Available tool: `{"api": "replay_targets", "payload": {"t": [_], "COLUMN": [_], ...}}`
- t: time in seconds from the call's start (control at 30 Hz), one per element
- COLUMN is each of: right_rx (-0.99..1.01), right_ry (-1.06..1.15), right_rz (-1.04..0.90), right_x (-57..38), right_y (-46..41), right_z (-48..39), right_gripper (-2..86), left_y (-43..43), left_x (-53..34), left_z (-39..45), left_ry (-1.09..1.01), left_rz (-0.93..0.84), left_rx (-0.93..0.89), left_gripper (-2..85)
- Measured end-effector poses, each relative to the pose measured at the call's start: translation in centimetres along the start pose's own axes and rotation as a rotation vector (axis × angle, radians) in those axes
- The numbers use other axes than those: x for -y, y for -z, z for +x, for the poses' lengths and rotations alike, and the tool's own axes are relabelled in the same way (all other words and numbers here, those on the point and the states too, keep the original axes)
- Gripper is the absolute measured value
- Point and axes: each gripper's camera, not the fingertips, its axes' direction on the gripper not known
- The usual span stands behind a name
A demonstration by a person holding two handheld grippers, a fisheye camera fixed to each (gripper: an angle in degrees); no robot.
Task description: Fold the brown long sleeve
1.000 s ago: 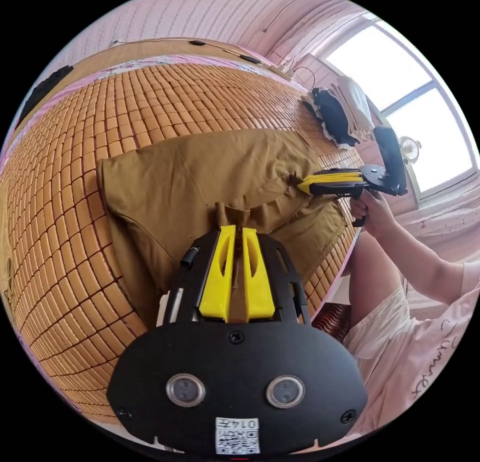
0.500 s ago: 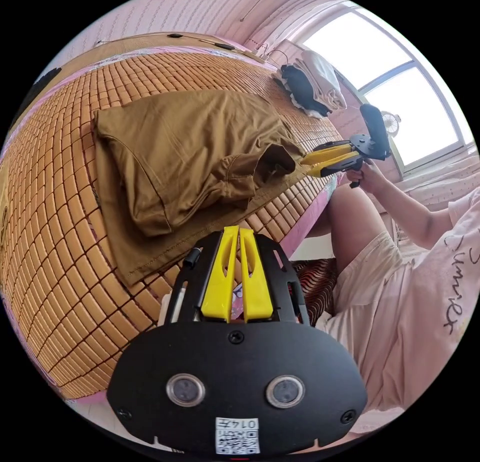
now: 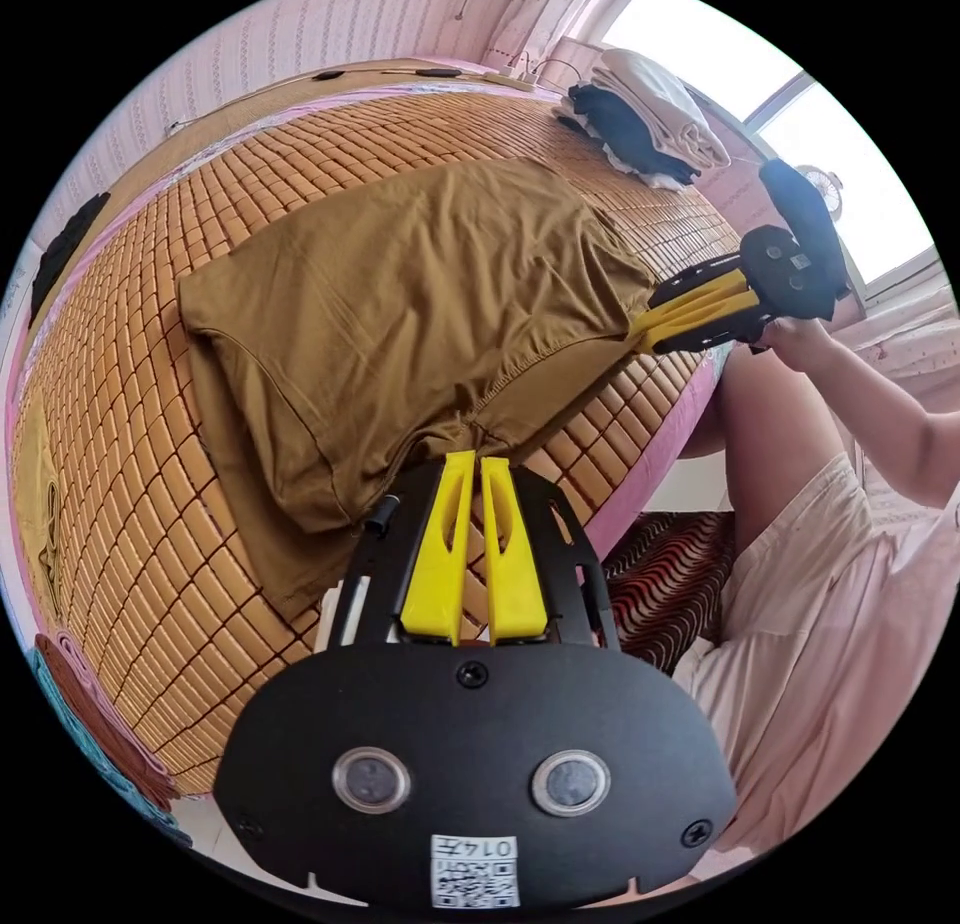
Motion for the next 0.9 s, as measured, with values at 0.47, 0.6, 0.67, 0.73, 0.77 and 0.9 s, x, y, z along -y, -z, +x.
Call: {"api": "replay_targets", "payload": {"t": [0.47,0.6,0.67,0.73,0.77,0.9], "right_rx": [0.059,0.046,0.043,0.041,0.034,-0.045], "right_ry": [-0.101,-0.105,-0.035,0.048,0.061,0.123], "right_rz": [-0.01,-0.008,-0.041,-0.106,-0.121,-0.104], "right_x": [4.7,4.9,4.9,5.0,5.1,8.5], "right_y": [2.7,3.1,3.7,5.0,5.4,8.5], "right_z": [2.0,1.3,0.6,0.2,0.2,1.4], "right_gripper": [0.4,-0.2,-0.3,-0.3,-0.3,-0.4], "left_y": [1.1,-2.1,-1.8,-0.7,-0.3,2.0], "left_x": [0.4,0.1,-0.2,-0.6,-0.7,-1.6], "left_z": [1.6,2.9,3.0,3.2,3.3,4.7], "left_ry": [-0.044,-0.095,-0.091,-0.095,-0.106,-0.22], "left_rz": [0.036,-0.097,-0.083,-0.076,-0.08,-0.04], "left_rx": [-0.105,-0.03,-0.073,-0.127,-0.138,-0.15], "left_gripper": [-0.7,-0.3,0.2,1.5,1.9,0.8]}}
